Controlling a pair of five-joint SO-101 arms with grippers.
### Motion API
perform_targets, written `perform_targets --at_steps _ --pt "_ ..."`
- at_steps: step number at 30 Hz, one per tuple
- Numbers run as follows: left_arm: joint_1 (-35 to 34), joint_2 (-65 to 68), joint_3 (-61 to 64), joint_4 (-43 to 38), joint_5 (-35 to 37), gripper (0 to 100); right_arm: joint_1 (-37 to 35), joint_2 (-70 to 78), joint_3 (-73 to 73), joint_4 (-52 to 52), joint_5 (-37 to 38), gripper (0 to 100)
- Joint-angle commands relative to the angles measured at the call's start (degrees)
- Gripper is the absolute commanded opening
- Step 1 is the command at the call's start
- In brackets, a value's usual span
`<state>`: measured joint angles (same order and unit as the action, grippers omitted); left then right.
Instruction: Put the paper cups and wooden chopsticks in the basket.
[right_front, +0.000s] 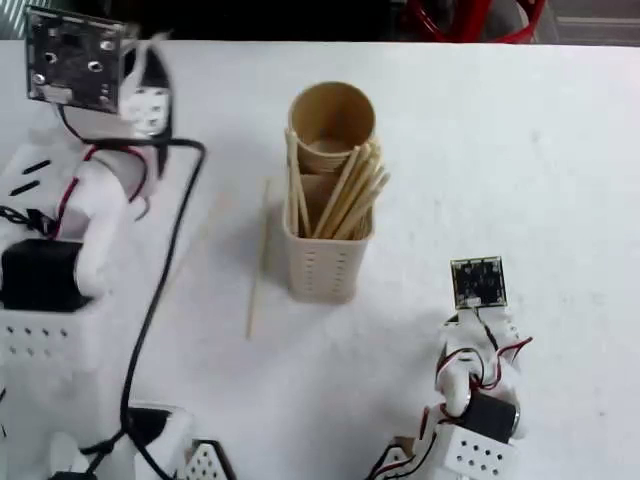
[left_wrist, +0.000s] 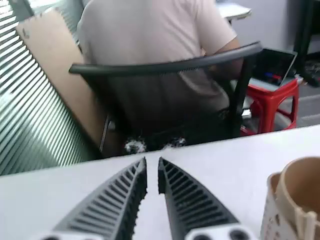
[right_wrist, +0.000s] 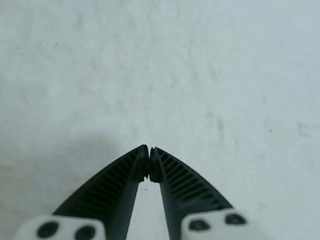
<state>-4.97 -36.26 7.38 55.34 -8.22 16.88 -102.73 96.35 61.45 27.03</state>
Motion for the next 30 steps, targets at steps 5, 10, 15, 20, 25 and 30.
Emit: perform_targets --at_steps 5,10,15,20,25,30 --pt "0.13 -0.66 28.48 -10.90 0.09 6 0.48 -0.13 0.53 0.31 0.09 1.8" --pt "0.13 -0.66 47.91 -35.34 -0.26 6 0.48 -0.13 0.53 0.31 0.18 1.8" --pt "-0.31 -0.57 51.69 -36.48 0.00 6 0.48 -0.13 0.53 0.31 0.18 1.8" --pt "1.10 -0.57 52.66 -36.48 -0.35 6 0.48 -0.13 0.53 0.31 0.18 1.8" --pt "1.10 -0.75 52.40 -36.48 -0.44 6 0.48 -0.13 0.53 0.31 0.18 1.8" --pt "0.75 -0.92 52.57 -36.48 -0.44 6 0.48 -0.31 0.53 0.31 0.18 1.8"
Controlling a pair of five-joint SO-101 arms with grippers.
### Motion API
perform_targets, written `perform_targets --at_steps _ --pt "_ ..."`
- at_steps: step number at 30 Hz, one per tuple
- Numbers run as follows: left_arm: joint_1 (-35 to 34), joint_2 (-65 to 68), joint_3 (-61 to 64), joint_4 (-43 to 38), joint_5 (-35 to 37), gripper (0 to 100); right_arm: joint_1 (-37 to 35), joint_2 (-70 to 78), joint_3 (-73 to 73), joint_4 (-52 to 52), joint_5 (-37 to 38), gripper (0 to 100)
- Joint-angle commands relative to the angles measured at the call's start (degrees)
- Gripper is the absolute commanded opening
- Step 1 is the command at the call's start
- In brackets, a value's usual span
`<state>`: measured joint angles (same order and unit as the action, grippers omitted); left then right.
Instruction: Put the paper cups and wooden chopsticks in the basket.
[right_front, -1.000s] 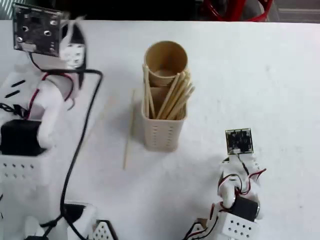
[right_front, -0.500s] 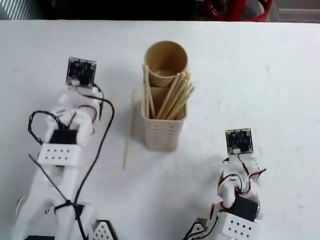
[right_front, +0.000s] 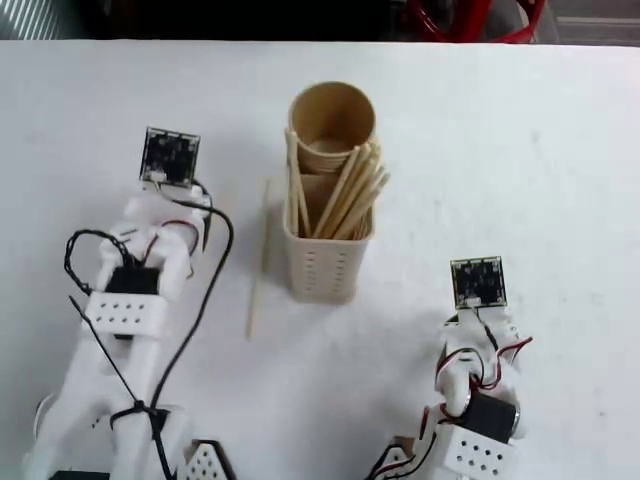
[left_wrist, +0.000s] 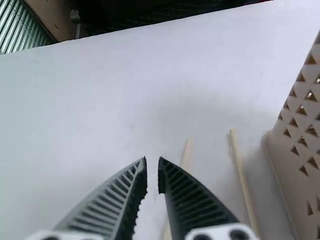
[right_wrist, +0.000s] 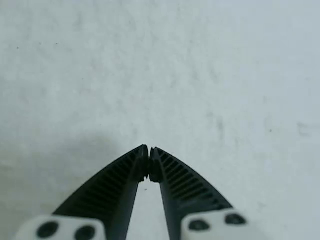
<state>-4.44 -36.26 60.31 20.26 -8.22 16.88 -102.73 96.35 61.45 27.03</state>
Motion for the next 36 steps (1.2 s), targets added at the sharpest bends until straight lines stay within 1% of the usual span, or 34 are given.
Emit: perform_targets --at_steps 1,8,10,14,18,21,23,25,29,33,36 --pt "0.22 -0.75 -0.53 -1.32 -0.44 6 0.48 -0.31 0.53 0.31 0.18 1.8" --pt "-0.66 -0.48 -0.79 -0.88 -0.09 6 0.48 -0.22 0.53 0.31 0.18 1.8" --pt "-1.36 1.36 -2.55 -0.09 -0.26 6 0.48 -0.22 0.53 0.31 0.18 1.8" --pt "-2.24 15.16 -13.36 6.77 -0.35 6 0.48 -0.22 0.53 0.31 0.18 1.8" --pt "-4.09 29.93 -26.46 16.00 0.00 6 0.48 -0.22 0.53 0.31 0.18 1.8" --pt "-4.26 35.30 -33.85 23.82 0.00 8 0.48 -0.22 0.53 0.31 0.18 1.8" --pt "-4.18 37.49 -36.31 26.90 0.00 11 0.48 -0.31 0.53 0.31 0.18 1.8" --pt "-4.18 39.08 -36.75 26.55 0.00 12 0.48 -0.31 0.53 0.31 0.18 1.8" --pt "-3.47 42.33 -37.80 26.02 -0.44 12 0.48 -0.31 0.53 0.31 0.18 1.8" --pt "-1.89 46.90 -40.62 27.25 -2.55 12 0.48 -0.22 0.53 0.31 0.18 1.8" --pt "-2.33 50.86 -44.31 29.45 -2.81 12 0.48 -0.22 0.53 0.31 0.18 1.8"
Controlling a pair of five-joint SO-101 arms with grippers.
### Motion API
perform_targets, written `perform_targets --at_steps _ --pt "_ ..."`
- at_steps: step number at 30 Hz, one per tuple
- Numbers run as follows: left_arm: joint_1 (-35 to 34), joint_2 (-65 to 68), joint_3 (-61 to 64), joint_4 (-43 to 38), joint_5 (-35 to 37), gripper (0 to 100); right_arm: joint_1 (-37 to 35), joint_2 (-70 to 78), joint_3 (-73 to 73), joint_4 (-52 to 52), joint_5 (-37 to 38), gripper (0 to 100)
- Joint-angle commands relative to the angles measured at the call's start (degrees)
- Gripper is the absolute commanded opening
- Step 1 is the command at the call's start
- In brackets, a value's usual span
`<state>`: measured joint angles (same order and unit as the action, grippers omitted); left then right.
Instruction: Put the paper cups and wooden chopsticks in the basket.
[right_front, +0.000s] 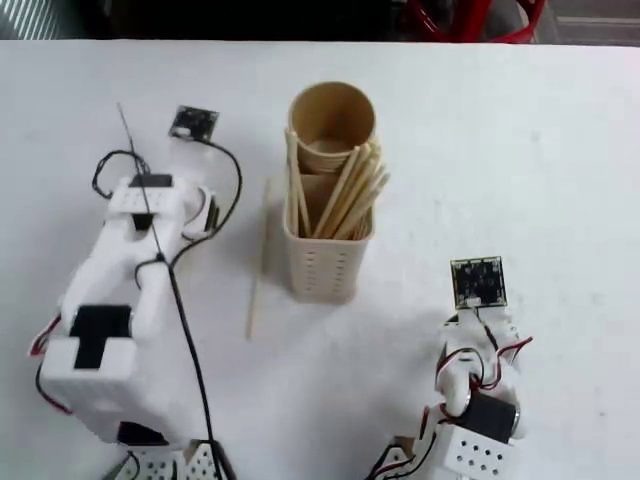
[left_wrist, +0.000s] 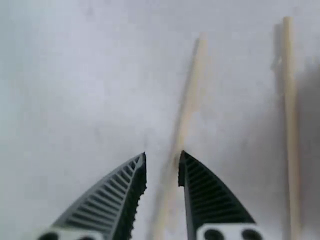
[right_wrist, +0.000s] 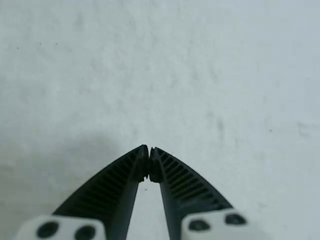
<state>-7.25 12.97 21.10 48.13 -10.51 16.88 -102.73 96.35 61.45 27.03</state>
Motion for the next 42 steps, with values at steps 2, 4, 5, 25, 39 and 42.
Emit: perform_targets --at_steps 2,4,5,25,39,42 --pt "0.40 4.18 -7.74 3.69 -0.53 12 0.48 -0.22 0.53 0.31 0.18 1.8" --pt "0.75 6.55 -10.11 5.98 -0.53 12 0.48 -0.22 0.53 0.31 0.18 1.8" --pt "0.84 7.78 -11.16 6.95 -0.44 12 0.48 -0.22 0.53 0.31 0.18 1.8" --pt "1.45 6.46 -15.82 13.45 6.07 3 0.48 -0.22 0.53 0.31 0.18 1.8" --pt "4.35 2.42 -13.01 13.63 9.58 15 0.48 -0.22 0.53 0.31 0.18 1.8" --pt "6.29 2.42 -13.01 14.51 9.49 15 0.48 -0.31 0.53 0.31 0.18 1.8"
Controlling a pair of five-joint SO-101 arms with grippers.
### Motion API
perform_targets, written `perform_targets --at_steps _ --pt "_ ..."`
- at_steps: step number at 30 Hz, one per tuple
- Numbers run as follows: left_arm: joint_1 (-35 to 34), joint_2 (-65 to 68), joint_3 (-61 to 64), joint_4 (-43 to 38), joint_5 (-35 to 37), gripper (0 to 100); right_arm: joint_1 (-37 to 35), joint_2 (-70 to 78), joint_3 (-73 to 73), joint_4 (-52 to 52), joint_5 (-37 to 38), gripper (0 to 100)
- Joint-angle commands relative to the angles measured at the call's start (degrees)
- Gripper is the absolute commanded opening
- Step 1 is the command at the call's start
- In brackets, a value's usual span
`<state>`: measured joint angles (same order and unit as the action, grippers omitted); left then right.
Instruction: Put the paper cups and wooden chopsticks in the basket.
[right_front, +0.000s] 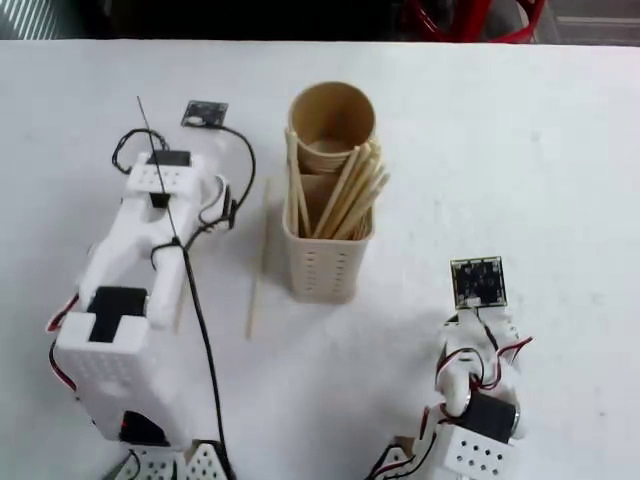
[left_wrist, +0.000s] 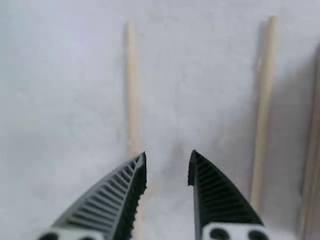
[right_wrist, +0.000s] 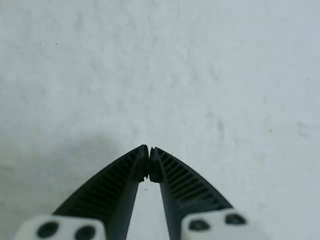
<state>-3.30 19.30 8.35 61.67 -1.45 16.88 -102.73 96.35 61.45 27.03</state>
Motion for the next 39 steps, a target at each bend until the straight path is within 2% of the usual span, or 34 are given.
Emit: perform_targets --at_steps 1,10,39 --pt "3.30 -3.91 -0.26 1.32 0.26 15 0.48 -0.31 0.53 0.31 0.18 1.8" --pt "10.51 -3.47 1.67 0.88 -1.76 15 0.48 -0.31 0.53 0.31 0.18 1.8" --pt "10.15 -4.00 2.20 0.09 0.00 15 0.48 -0.31 0.53 0.31 0.18 1.8"
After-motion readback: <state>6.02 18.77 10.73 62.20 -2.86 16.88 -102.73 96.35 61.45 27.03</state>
